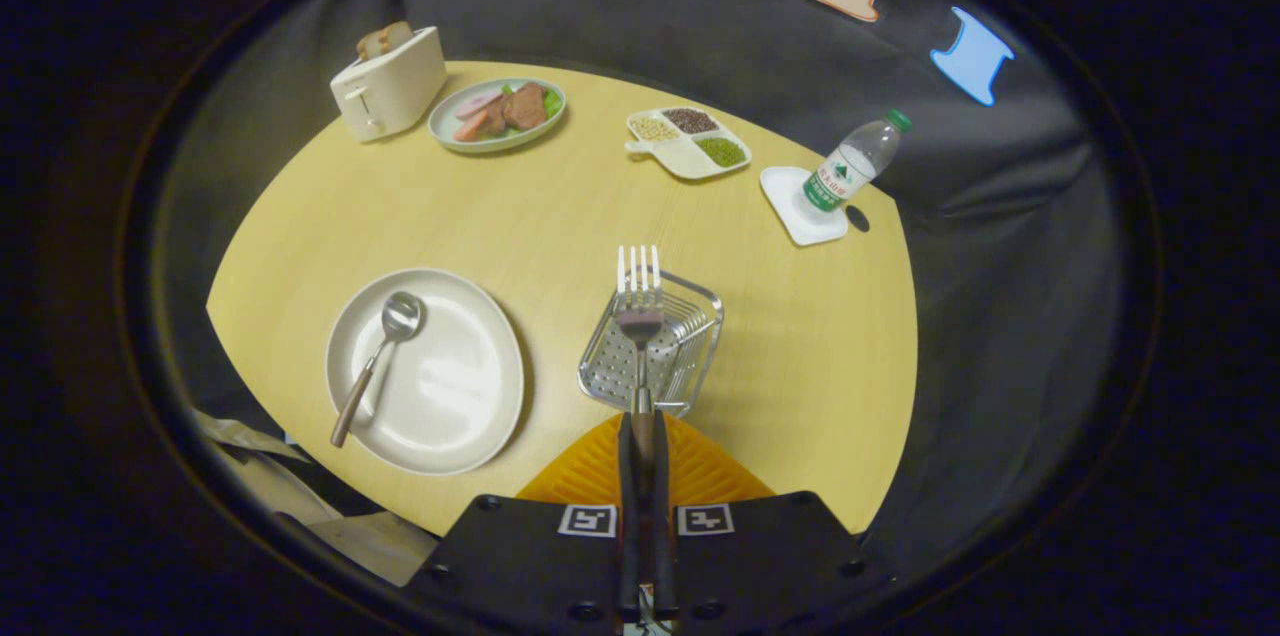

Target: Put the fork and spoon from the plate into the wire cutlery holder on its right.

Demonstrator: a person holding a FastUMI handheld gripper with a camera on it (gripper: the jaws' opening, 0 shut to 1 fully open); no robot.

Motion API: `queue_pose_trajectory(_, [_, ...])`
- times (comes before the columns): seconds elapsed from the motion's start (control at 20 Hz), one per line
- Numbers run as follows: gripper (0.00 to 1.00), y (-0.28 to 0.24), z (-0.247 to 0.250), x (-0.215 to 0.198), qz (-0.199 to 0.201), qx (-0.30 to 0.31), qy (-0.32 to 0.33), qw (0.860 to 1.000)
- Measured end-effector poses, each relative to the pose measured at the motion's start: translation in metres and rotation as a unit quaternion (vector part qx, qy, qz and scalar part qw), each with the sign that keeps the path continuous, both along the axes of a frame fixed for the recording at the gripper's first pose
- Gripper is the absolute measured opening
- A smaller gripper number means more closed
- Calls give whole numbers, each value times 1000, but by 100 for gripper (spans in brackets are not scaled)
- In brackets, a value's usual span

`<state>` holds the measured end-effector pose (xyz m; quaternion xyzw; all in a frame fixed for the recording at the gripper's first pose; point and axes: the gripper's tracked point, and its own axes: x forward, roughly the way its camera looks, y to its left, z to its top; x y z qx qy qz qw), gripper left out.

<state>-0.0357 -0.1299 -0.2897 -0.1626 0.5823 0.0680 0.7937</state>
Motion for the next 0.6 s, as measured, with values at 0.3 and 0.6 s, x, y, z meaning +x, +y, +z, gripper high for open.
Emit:
queue_pose_trajectory(0.3, [10,-11,-12,-4,-4,-7,32,999])
queue_pose_trajectory(0.6, [29,-6,-9,11,-22,15,6,1000])
